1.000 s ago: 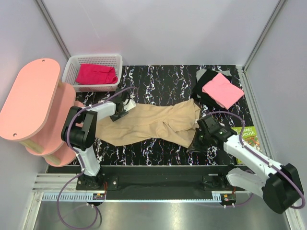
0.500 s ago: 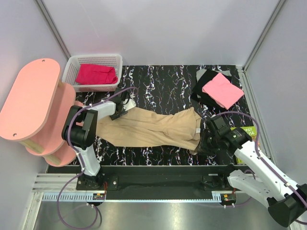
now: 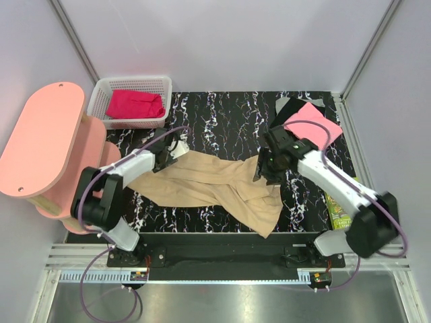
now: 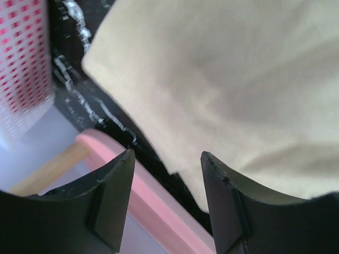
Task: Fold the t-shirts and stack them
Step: Fold the flattened tshirt in 1/3 of the way
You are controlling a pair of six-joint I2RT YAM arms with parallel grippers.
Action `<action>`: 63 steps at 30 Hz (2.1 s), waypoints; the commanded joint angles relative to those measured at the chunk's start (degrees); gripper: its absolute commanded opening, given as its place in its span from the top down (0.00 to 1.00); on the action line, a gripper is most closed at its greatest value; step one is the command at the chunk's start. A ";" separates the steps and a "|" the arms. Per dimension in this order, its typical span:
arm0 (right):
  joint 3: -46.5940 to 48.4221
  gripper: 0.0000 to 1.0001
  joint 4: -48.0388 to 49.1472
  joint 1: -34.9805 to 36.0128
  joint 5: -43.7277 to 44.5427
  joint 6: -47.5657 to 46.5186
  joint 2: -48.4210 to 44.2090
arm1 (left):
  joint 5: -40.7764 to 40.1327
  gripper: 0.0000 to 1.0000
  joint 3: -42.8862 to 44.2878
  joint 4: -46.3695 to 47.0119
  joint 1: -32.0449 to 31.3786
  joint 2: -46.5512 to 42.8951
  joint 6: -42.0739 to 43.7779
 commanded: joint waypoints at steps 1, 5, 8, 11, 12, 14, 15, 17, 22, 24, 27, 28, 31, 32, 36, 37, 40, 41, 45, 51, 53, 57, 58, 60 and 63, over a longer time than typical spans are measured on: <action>2.52 0.44 7.18 -2.87 3.37 -5.24 10.55 | 1.72 0.41 -3.25 -1.55 -0.96 -6.91 -0.79; 5.33 0.48 10.61 -8.93 2.86 -7.53 19.69 | 1.81 0.41 -5.19 -1.47 -0.96 -8.33 -0.62; 8.23 0.49 11.49 -12.37 2.50 -8.85 23.21 | 1.72 0.42 -5.28 -0.77 -0.87 -7.80 -0.53; 10.79 0.50 11.40 -13.86 2.86 -10.17 26.47 | 1.72 0.41 -4.75 0.02 -0.78 -6.40 -0.35; 11.23 0.50 11.40 -14.30 2.68 -10.43 27.26 | 1.72 0.42 -4.49 0.29 -0.70 -6.04 -0.35; 12.28 0.49 11.40 -15.10 2.59 -11.13 29.89 | 1.55 0.42 -3.96 1.25 -0.43 -4.46 -0.18; 12.63 0.50 11.66 -15.18 2.59 -11.49 30.60 | 1.55 0.42 -3.78 1.60 0.00 -3.85 -0.09; 12.64 0.51 12.36 -15.27 0.40 -11.84 32.98 | 1.46 0.42 -3.35 3.00 0.62 -2.09 0.35; 12.55 0.52 13.86 -15.36 -0.23 -12.01 37.45 | 1.63 0.42 -1.68 4.07 3.43 1.69 0.88; 11.85 0.53 13.86 -15.88 0.57 -12.02 38.25 | 1.72 0.42 -0.53 4.33 4.74 2.48 1.14; 9.75 0.53 13.60 -17.55 2.06 -11.67 38.08 | 1.98 0.42 1.40 4.25 7.03 4.06 1.67; 9.21 0.53 13.34 -18.34 2.06 -11.84 37.30 | 2.07 0.42 2.10 4.16 7.56 4.76 2.02; 7.37 0.54 12.81 -20.97 3.99 -12.89 34.49 | 2.25 0.42 1.76 4.16 9.06 5.30 2.46; 7.10 0.54 12.55 -21.51 4.26 -13.24 33.87 | 2.60 0.42 1.49 4.24 9.32 5.21 2.63; 8.58 0.55 11.75 -23.10 3.56 -14.83 33.16 | 3.48 0.43 -0.26 4.25 9.41 4.24 2.11; 9.20 0.55 11.58 -23.10 3.12 -14.74 34.03 | 3.74 0.43 -0.70 3.90 9.41 3.98 1.41; 11.84 0.57 10.96 -23.10 0.22 -14.13 36.05 | 4.18 0.43 -1.41 3.28 9.32 2.84 0.62; 12.28 0.57 11.05 -23.18 -0.39 -13.87 36.32 | 4.18 0.43 -1.50 2.76 9.15 2.49 0.53; 13.69 0.59 11.14 -23.01 -2.42 -13.60 37.29 | 4.88 0.42 -0.45 0.73 7.31 -0.93 0.00; 12.55 0.60 11.75 -22.57 -3.38 -13.60 37.55 | 8.13 0.41 6.93 -3.31 4.40 -1.04 -3.34; 12.20 0.61 12.01 -22.48 -3.47 -13.42 37.64 | 8.84 0.41 8.78 -3.40 3.79 0.63 -4.65; 11.76 0.61 12.19 -22.13 -3.91 -13.33 37.64 | 10.86 0.42 11.94 -3.31 4.22 8.17 -7.64; 11.67 0.62 12.37 -21.87 -4.00 -13.34 37.47 | 11.12 0.42 13.60 -3.49 4.57 9.68 -8.34; 11.15 0.63 12.54 -21.78 -4.09 -13.25 37.12 | 12.61 0.42 15.72 -4.63 5.63 13.62 -10.10; 10.09 0.64 12.98 -21.78 -4.18 -13.25 36.32 | 15.25 0.43 19.32 -7.44 6.68 17.15 -11.86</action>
